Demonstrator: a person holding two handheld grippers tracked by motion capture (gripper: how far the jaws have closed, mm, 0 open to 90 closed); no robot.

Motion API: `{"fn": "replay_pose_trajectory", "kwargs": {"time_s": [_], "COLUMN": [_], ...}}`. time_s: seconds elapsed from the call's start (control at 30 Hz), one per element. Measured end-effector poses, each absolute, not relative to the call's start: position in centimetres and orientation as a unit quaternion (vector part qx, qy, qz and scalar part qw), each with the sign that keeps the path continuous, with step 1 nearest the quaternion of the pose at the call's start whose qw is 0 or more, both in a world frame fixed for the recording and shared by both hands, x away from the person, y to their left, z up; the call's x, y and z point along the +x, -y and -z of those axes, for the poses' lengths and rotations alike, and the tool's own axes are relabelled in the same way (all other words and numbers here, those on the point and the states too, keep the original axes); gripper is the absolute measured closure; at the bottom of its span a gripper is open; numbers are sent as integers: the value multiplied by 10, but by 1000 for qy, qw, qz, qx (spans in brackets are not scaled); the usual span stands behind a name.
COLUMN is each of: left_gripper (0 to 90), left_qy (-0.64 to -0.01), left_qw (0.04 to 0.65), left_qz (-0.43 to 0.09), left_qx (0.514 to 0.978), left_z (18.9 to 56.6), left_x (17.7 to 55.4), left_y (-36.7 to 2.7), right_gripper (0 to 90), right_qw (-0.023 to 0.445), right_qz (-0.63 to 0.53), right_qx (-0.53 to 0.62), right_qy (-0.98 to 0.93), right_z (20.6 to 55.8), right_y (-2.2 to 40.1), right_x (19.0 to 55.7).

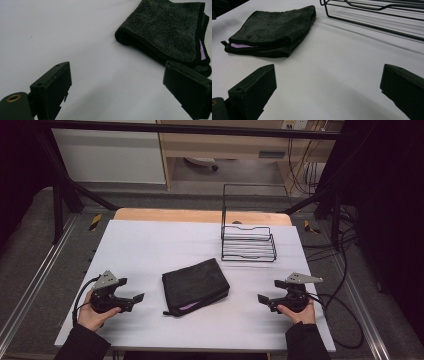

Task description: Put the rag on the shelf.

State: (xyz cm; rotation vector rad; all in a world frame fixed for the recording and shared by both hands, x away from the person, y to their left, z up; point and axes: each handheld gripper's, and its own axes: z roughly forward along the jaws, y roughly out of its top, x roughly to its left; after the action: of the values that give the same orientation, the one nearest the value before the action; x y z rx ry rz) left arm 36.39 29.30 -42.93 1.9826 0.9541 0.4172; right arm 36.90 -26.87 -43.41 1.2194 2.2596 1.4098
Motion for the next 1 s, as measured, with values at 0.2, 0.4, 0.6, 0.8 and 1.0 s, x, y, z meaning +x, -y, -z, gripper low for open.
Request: {"fn": "replay_pose_trajectory", "kwargs": {"time_s": [0.2,0.4,0.6,0.8,1.0], "left_gripper": [79,73,68,80,123], "left_qy": [-384,-383,-380,-380,-377], "left_qw": [436,431,429,425,417], "left_qz": [-167,-165,-163,-161,-158], "left_qx": [797,801,803,805,811], "left_z": [427,427,424,420,414], "left_x": [363,363,362,360,358], "left_y": [-290,-286,-278,-267,-247], "right_gripper": [11,11,12,12,14], "right_qw": [108,112,113,116,115], "right_qz": [-478,-474,-466,-467,-465], "right_qx": [413,414,411,412,413], "right_qy": [-768,-769,-775,-774,-775], "right_z": [434,433,432,432,432], "right_y": [268,266,261,260,258], "right_x": [369,369,369,369,369]}}
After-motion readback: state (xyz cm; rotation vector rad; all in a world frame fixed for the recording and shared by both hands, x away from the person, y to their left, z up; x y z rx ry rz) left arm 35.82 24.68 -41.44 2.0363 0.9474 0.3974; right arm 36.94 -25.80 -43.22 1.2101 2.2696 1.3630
